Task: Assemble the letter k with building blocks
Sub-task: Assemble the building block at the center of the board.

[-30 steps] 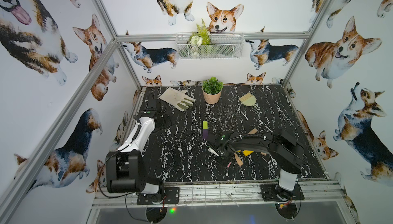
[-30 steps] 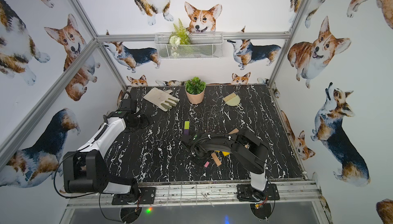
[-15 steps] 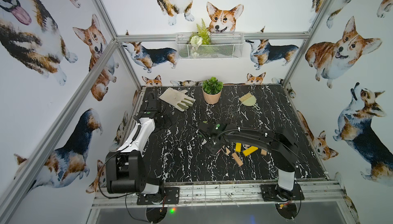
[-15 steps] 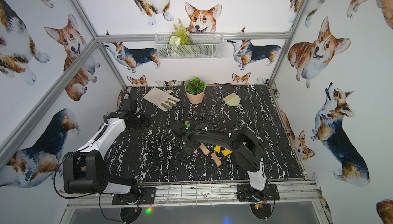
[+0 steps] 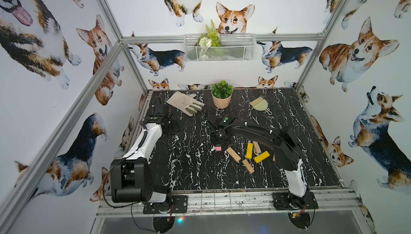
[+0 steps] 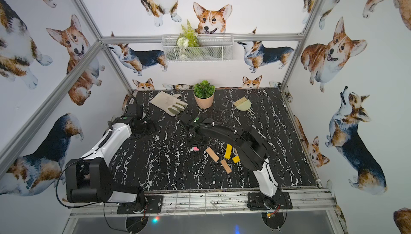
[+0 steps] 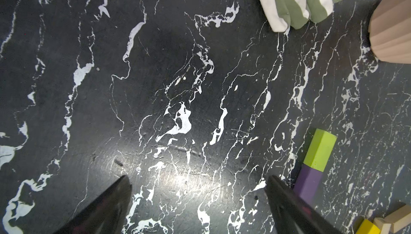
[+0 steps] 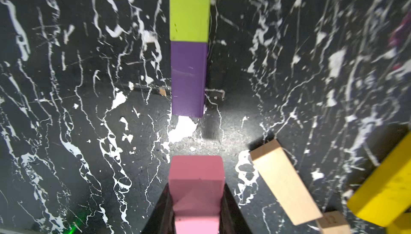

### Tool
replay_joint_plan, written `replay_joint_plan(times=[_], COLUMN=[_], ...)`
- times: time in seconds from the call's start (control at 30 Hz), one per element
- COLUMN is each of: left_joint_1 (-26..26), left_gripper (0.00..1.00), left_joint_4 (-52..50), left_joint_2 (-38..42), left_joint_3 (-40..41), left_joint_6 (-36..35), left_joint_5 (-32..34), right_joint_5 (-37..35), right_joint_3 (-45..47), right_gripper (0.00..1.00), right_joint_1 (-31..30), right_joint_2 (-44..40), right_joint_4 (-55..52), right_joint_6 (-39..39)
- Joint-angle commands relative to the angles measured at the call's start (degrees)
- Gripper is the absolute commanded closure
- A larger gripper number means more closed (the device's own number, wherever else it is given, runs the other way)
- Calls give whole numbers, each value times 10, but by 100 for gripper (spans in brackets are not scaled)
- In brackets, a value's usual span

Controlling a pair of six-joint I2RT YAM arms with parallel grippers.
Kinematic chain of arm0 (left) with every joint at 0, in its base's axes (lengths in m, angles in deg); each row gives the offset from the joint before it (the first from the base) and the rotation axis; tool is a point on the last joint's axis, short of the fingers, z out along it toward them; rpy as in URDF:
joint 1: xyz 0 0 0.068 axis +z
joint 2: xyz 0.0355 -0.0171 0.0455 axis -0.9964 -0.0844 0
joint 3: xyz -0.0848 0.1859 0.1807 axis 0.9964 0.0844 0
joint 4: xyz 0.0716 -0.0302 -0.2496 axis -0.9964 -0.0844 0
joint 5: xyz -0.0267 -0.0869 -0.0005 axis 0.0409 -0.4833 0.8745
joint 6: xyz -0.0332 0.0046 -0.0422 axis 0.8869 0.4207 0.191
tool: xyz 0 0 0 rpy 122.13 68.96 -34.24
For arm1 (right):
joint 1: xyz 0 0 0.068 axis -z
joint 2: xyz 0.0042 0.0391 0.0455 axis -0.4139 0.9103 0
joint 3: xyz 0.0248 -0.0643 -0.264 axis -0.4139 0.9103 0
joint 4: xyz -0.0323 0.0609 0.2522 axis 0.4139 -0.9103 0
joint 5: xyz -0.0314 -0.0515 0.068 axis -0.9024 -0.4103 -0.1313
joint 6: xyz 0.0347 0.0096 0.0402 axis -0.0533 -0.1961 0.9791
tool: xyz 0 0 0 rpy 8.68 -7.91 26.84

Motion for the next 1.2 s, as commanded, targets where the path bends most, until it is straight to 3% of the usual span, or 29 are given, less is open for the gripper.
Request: replay_joint_plan(times=[0.0, 0.3, 1.17], left_joint_1=[2, 1, 2], left_gripper=[3, 4, 5], left_joint_4=[1, 1, 5], left_joint_2=[6, -3, 2], left_joint_3=[2, 0, 3], left_joint_6=[4, 9, 11], left_joint_5=[7, -10, -15], right_joint_5=[26, 31, -4], right_joint_3=[-10, -53, -63], right_gripper=[100, 100, 100], right_joint_1=[-6, -16, -2], right_joint_2=[22, 84, 120], right_joint_4=[38, -2, -21], right_joint_6=[63, 59, 36])
